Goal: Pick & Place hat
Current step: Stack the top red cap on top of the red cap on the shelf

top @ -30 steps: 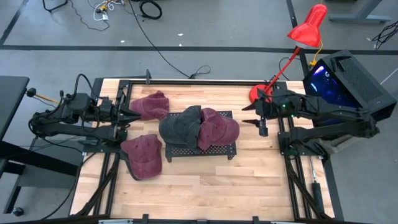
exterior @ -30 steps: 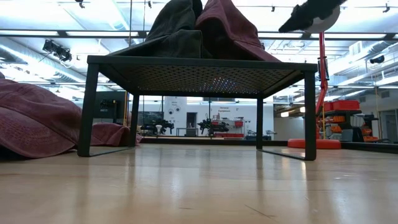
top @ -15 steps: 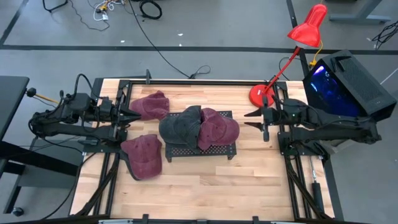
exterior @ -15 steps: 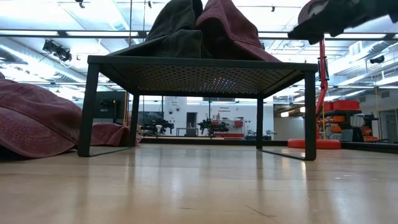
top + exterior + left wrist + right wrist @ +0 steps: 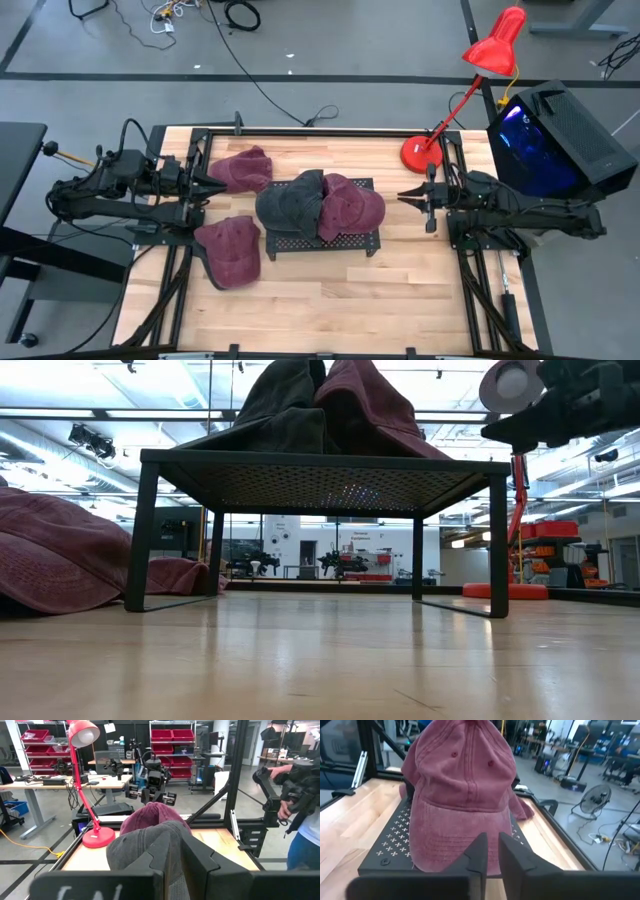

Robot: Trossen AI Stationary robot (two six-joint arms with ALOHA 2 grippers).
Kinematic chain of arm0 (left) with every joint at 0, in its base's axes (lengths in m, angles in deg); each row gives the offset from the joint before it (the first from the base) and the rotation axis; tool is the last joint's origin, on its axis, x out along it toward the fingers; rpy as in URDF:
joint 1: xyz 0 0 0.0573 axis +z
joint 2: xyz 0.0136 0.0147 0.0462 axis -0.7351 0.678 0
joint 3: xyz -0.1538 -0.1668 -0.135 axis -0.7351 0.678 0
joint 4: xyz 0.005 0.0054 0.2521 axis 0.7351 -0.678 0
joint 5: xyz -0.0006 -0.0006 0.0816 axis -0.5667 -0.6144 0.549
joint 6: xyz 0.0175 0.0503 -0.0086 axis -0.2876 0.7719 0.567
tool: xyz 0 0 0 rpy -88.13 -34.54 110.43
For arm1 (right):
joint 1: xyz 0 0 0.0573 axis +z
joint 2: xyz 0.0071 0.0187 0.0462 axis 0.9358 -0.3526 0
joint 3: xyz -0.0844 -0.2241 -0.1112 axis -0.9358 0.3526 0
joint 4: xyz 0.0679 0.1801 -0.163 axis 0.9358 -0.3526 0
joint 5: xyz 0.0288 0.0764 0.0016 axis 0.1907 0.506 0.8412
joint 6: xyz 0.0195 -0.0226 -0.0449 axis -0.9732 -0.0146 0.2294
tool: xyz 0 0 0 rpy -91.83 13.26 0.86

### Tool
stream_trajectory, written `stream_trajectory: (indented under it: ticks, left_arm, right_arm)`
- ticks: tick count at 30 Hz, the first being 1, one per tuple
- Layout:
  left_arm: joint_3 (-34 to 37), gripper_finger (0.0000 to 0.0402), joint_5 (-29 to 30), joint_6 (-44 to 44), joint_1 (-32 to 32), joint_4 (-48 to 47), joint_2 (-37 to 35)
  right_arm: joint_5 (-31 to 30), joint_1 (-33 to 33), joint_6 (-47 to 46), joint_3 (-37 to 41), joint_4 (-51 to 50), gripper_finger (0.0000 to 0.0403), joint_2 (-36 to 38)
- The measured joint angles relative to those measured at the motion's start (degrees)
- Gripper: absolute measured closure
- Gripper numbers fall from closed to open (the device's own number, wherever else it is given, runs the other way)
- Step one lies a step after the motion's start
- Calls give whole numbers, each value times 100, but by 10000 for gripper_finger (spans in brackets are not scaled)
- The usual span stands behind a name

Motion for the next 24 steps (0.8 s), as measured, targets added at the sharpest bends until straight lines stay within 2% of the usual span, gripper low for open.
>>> stream_trajectory:
  ticks: [7,18,24]
  left_arm:
    - [0,353,-1,-1,-1,0,-1]
    - [0,353,2,0,0,-1,1]
    - [0,353,2,1,-1,-1,-1]
  right_arm:
    - [11,0,2,576,533,399,422]
    - [31,4,-129,1275,893,401,1187]
    - [356,4,-133,1518,903,400,1694]
